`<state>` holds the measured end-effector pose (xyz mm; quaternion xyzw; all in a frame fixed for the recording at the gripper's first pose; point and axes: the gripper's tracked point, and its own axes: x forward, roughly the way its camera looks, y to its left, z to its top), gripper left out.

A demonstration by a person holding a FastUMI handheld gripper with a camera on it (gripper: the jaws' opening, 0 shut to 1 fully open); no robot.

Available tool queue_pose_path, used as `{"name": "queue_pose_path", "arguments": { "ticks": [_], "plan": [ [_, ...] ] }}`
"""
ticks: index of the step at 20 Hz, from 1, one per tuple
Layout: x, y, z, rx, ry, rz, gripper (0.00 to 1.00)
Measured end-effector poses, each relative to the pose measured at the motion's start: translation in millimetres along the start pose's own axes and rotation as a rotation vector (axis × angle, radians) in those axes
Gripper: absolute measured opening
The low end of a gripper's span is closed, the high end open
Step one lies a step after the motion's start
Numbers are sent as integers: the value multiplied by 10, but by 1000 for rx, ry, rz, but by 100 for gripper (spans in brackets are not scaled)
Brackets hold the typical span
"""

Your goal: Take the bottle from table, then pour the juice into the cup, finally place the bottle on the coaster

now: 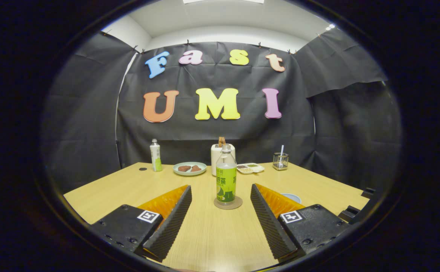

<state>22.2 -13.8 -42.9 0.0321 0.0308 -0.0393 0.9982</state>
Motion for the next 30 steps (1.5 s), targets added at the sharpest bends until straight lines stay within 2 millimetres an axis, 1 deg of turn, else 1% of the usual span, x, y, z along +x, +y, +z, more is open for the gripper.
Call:
{"name": "queue_pose_path", "arguments": {
  "ticks": [2,6,9,13,16,20,22,25,28,30],
  "plan": [
    [38,54,19,-15,0,13,100],
    [26,137,31,-38,-7,27,100],
    [1,119,38,-51,-15,14,100],
    [-27,141,57,-30,-29,14,100],
    [-26,90,73,-41,-30,-6,100],
    [-35,150,58,-40,-32,-2,100],
    [-45,125,26,-37,-26,-14,100],
    [-56,179,29,-11,-33,-2,100],
    [-82,140,38,-33,-34,-18,100],
    [-85,159,51,-24,-37,-14,100]
  ]
}}
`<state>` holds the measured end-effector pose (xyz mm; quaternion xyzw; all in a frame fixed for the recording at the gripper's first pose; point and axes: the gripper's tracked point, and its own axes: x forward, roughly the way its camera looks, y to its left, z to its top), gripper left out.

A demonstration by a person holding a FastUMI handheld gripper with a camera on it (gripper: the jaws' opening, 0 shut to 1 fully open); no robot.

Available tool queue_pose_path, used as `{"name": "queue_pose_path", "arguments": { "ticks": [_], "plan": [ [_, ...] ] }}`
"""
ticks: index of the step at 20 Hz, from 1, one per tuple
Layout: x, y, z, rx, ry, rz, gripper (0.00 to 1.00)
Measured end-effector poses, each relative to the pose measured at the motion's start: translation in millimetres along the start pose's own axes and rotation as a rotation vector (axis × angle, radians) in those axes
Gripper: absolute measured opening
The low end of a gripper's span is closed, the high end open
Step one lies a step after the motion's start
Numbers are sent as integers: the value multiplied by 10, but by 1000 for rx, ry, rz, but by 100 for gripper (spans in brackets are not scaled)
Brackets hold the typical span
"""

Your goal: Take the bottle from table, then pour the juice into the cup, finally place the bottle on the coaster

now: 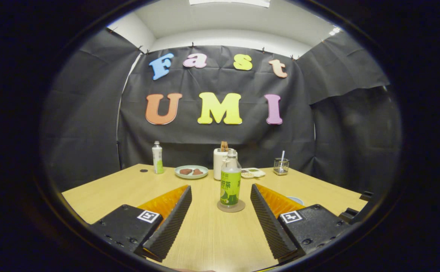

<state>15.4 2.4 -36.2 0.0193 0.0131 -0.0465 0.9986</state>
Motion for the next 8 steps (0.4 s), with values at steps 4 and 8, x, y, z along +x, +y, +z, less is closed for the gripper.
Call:
{"name": "queue_pose_path", "arguments": {
  "ticks": [4,8],
  "plan": [
    [22,32,-33,0,10,1,100],
    [25,61,-54,-1,14,4,100]
  ]
}}
